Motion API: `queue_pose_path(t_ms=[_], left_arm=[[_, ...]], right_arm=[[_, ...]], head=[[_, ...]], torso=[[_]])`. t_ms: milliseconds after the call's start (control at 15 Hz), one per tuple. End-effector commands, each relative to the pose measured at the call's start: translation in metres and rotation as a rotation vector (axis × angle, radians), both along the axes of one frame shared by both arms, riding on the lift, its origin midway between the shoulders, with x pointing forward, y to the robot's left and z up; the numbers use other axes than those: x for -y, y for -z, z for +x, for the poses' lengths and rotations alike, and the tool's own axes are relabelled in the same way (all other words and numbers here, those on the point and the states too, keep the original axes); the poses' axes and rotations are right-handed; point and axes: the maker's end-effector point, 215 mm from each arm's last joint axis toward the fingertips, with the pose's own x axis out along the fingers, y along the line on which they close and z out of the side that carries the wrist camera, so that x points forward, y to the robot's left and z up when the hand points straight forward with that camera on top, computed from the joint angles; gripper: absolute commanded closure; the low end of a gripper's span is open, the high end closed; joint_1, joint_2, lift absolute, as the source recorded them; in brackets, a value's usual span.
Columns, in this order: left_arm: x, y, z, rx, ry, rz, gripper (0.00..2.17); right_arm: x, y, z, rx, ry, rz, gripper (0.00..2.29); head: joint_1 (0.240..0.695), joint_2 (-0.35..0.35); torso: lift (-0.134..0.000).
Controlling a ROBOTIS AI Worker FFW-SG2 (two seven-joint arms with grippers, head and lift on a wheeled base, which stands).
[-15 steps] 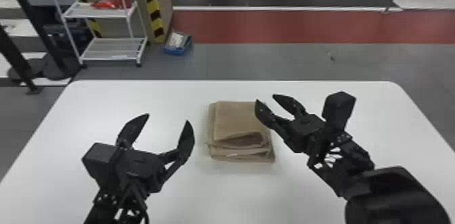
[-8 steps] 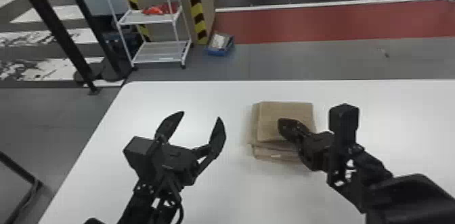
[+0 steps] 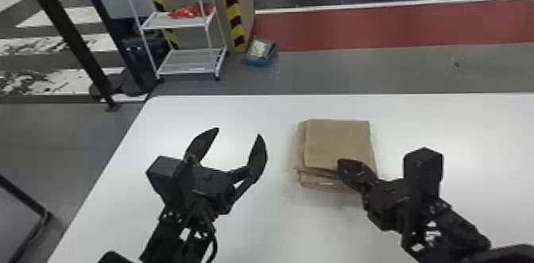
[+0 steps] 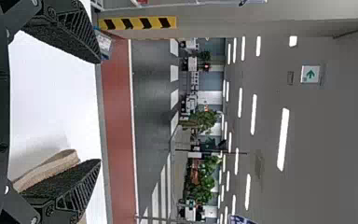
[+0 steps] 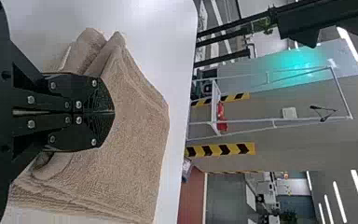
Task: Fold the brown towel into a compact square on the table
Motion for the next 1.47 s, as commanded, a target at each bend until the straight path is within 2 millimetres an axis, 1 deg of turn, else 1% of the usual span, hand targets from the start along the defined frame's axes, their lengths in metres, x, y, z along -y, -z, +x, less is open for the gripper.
queue_pose_path(t_ms=[0,67,133,200,267,333,400,467,533,600,667,733,800,933,1067,1200,1333,1400], left_arm=[[0.0,0.0,-0.001,-0.002,-0.001,0.0,0.15],[-0.002,-0.001,-0.001,-0.003,-0.004,0.0,0.15],[-0.003,-0.001,0.0,-0.002,-0.007,0.0,0.15],[-0.007,-0.002,0.003,-0.004,-0.013,0.004,0.15],[-0.013,-0.004,0.007,-0.003,-0.023,0.006,0.14],[-0.021,-0.009,0.011,0.002,-0.037,0.0,0.14],[-0.033,-0.012,0.013,0.007,-0.055,0.001,0.14],[-0.043,-0.021,0.015,0.022,-0.07,0.001,0.14],[-0.052,-0.03,0.016,0.036,-0.084,-0.007,0.14],[-0.062,-0.035,0.014,0.043,-0.099,-0.006,0.14],[-0.072,-0.04,0.012,0.051,-0.115,0.003,0.14],[-0.077,-0.043,0.011,0.056,-0.121,0.006,0.14],[-0.085,-0.043,0.007,0.054,-0.133,0.01,0.14],[-0.093,-0.042,-0.001,0.048,-0.148,0.012,0.14],[-0.105,-0.039,-0.008,0.05,-0.177,0.01,0.14],[-0.109,-0.033,-0.013,0.046,-0.187,0.006,0.14],[-0.102,-0.036,-0.022,0.064,-0.181,-0.014,0.14],[-0.093,-0.034,-0.028,0.065,-0.164,-0.023,0.14]], right_arm=[[0.018,0.003,-0.005,-0.009,0.028,-0.006,2.16],[0.023,0.003,-0.009,-0.009,0.032,-0.006,2.16],[0.026,-0.012,-0.007,0.016,0.039,0.001,2.07],[0.034,-0.032,-0.005,0.046,0.053,0.003,1.85],[0.042,-0.051,-0.004,0.066,0.062,-0.007,1.42],[0.05,-0.067,0.0,0.09,0.072,-0.013,0.77],[0.058,-0.079,0.001,0.107,0.077,-0.021,0.07],[0.067,-0.094,0.004,0.138,0.089,-0.021,0.0],[0.071,-0.106,0.005,0.171,0.099,-0.014,0.0],[0.073,-0.112,0.001,0.186,0.107,-0.012,0.01],[0.077,-0.115,-0.003,0.197,0.123,-0.011,0.05],[0.082,-0.12,-0.006,0.228,0.151,-0.005,0.05],[0.086,-0.123,-0.009,0.249,0.176,-0.002,0.05],[0.099,-0.122,-0.016,0.245,0.214,0.002,0.05],[0.115,-0.126,-0.027,0.241,0.247,0.019,0.05],[0.129,-0.135,-0.04,0.263,0.277,0.045,0.05],[0.139,-0.141,-0.055,0.279,0.304,0.06,0.05],[0.145,-0.145,-0.064,0.287,0.325,0.071,0.05]], head=[[0.695,0.169],[0.695,0.164],[0.695,0.158],[0.695,0.152],[0.695,0.147],[0.695,0.143],[0.695,0.14],[0.695,0.135],[0.695,0.135],[0.695,0.136],[0.695,0.143],[0.695,0.148],[0.695,0.152],[0.695,0.159],[0.695,0.163],[0.695,0.164],[0.695,0.158],[0.695,0.153]], torso=[[-0.125],[-0.125],[-0.125],[-0.125],[-0.125],[-0.125],[-0.125],[-0.125],[-0.125],[-0.125],[-0.125],[-0.125],[-0.125],[-0.125],[-0.125],[-0.125],[-0.125],[-0.125]])
